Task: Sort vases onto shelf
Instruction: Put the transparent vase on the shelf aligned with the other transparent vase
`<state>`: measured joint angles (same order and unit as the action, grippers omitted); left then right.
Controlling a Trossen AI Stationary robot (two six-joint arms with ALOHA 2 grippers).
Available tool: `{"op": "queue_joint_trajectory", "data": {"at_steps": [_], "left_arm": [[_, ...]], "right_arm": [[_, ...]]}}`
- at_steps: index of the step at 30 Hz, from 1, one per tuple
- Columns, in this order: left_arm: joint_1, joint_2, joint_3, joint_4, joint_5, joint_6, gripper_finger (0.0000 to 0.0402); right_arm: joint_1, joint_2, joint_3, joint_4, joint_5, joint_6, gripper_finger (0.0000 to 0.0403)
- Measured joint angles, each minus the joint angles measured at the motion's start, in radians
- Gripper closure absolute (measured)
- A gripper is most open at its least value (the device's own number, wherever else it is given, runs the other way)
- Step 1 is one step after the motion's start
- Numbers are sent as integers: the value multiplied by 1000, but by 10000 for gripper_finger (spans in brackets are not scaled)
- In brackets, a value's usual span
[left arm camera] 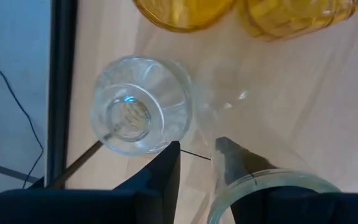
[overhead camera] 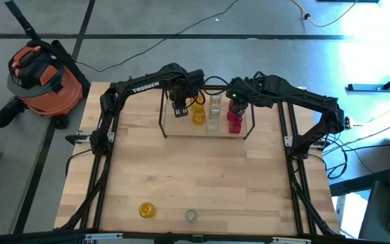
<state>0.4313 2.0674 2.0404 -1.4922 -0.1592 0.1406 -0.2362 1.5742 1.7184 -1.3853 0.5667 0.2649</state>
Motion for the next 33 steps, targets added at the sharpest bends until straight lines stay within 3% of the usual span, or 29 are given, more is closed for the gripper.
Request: {"op": "queue_joint_trajectory", "data": {"at_steps": [33], "left_arm": [[1, -2, 35, -51, -39, 1, 295]], "right_arm": [[0, 0, 0, 4, 0, 0, 192]]}}
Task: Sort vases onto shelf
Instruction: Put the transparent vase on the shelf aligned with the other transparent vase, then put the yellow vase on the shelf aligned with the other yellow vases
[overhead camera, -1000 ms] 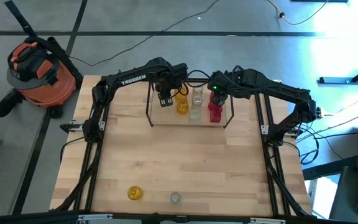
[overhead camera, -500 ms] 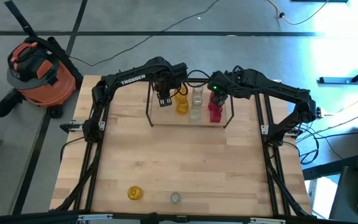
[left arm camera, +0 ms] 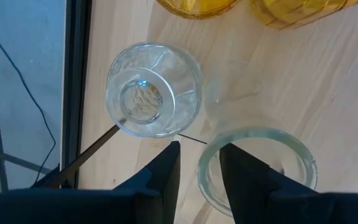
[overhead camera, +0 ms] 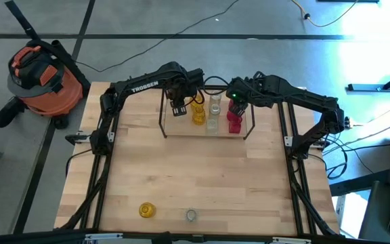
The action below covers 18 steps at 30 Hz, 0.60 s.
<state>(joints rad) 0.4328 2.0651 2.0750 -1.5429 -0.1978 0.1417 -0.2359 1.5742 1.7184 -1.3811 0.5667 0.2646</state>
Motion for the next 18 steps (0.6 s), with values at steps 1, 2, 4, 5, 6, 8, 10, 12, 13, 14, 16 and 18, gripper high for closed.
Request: {"op": "queue_joint_trajectory", "data": {"at_steps": [1, 2, 4, 5, 6, 8, 10, 12, 13, 14, 16, 18], "left_arm": [[0, 0, 0, 0, 0, 0, 295], [0, 0, 0, -1, 0, -1, 295], [0, 0, 0, -6, -1, -6, 295], [0, 0, 0, -10, 0, -8, 295], [0, 0, 0, -14, 0, -8, 295], [0, 0, 0, -17, 0, -9, 295], [0, -5, 0, -18, 0, -15, 295], [0, -11, 1, -16, 0, -16, 295], [0, -14, 4, -16, 0, -19, 295], [0, -15, 8, -15, 0, -27, 295], [0, -15, 22, -14, 2, -33, 295], [0, -15, 48, -13, 4, -34, 295]], "right_arm": [[0, 0, 0, 0, 0, 0, 192], [0, 0, 0, 0, 0, 0, 192], [0, 0, 0, 0, 0, 0, 192], [0, 0, 0, 0, 0, 0, 192], [0, 0, 0, 0, 0, 0, 192], [0, 0, 0, 0, 0, 0, 192], [0, 0, 0, 0, -2, 0, 192], [0, 0, 0, 0, -2, 0, 192], [0, 0, 0, 1, -2, 0, 192], [0, 0, 0, 2, -2, 0, 192], [0, 0, 0, 9, -2, 0, 192], [0, 0, 0, 15, -3, 0, 192]]}}
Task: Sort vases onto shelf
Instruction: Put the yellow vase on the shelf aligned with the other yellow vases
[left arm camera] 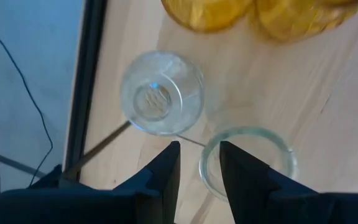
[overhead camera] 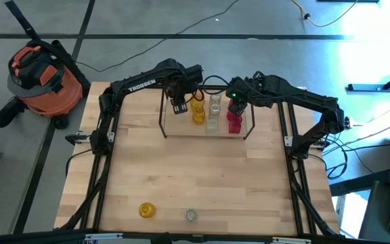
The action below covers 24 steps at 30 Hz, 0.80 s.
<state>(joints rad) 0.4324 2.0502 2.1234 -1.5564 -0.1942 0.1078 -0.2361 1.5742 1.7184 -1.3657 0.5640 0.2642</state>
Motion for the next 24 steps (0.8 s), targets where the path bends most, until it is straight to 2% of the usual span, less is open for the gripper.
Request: {"op": "queue_joint_trajectory", "data": {"at_steps": [6, 8, 13, 19, 24], "left_arm": [[-8, 0, 155, -3, 6, -21, 295], [-8, 0, 233, -3, 42, -34, 295], [-1, -111, 187, 97, 227, -157, 295], [-44, -211, 187, -17, 370, -185, 296], [-158, -274, 150, -15, 623, -185, 296]], "right_arm": [[0, 0, 0, 7, 0, -7, 192], [0, 0, 0, 7, 0, -11, 192], [0, 0, 0, 10, -1, -33, 192], [0, 0, 0, 18, -16, -37, 192], [0, 0, 0, 38, -16, -80, 192]]}}
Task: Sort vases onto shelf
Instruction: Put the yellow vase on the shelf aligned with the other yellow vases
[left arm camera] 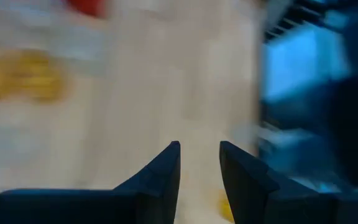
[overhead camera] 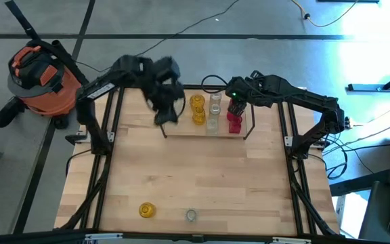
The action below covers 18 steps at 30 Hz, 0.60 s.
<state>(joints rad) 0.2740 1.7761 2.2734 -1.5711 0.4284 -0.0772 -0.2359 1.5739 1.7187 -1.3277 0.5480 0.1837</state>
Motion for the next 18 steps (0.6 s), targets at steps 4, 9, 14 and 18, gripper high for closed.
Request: {"op": "queue_joint_trajectory", "data": {"at_steps": [4, 9, 14, 18], "left_arm": [[-143, -51, -104, 0, 99, -8, 296], [-346, -116, -325, 22, 99, -104, 296], [-540, -138, -607, 194, 52, -183, 296], [-553, -285, -793, 503, 3, -351, 296]], "right_arm": [[0, 0, 0, 2, 3, -9, 192], [0, 0, 0, 3, 9, -9, 192], [0, 0, 0, 42, 10, -30, 192], [0, 0, 0, 62, 8, -38, 192]]}}
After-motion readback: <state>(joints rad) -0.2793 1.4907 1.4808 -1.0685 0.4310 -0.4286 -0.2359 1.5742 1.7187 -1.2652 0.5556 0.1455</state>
